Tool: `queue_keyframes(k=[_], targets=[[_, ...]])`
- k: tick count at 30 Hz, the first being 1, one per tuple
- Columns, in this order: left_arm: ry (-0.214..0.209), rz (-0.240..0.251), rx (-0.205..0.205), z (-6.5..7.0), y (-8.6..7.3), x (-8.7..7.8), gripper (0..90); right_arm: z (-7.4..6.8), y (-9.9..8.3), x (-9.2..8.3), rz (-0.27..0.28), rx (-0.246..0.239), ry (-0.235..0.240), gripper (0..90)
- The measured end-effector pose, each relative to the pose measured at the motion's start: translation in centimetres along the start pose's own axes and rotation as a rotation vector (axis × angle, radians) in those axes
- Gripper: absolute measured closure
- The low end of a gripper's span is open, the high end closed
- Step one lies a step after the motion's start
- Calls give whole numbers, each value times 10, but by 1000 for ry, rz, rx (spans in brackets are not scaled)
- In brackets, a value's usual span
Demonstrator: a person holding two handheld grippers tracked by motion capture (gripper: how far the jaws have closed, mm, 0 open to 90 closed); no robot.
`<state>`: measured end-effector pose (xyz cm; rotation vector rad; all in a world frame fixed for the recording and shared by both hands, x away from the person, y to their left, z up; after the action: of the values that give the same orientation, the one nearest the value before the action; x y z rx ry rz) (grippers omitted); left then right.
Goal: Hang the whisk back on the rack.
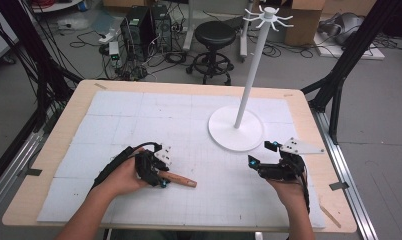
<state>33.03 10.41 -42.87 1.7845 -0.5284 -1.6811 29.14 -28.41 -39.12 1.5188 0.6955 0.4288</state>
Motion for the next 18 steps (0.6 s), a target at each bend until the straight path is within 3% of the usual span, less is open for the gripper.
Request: queue_keyframes(k=[6, 9, 18], targets=[[-7, -113, 49, 3, 14, 6, 630, -2, 1, 3, -7, -7, 2, 159], [-15, -119, 45, 3, 15, 6, 635, -2, 1, 2, -6, -7, 1, 159], [-20, -123, 109, 9, 16, 5, 711, 0, 1, 1, -1, -1, -4, 159]])
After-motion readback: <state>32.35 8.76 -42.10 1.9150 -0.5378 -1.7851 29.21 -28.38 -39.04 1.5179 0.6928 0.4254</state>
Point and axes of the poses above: each handheld gripper's, and its own axes: x roughly forward along the jaws, y roughly out of its top, z roughly to its right, the point moved 1 cm from there along x, roughly forward along the jaws, and after that the axes turned 15 degrees about z, right-handed, at the moved point
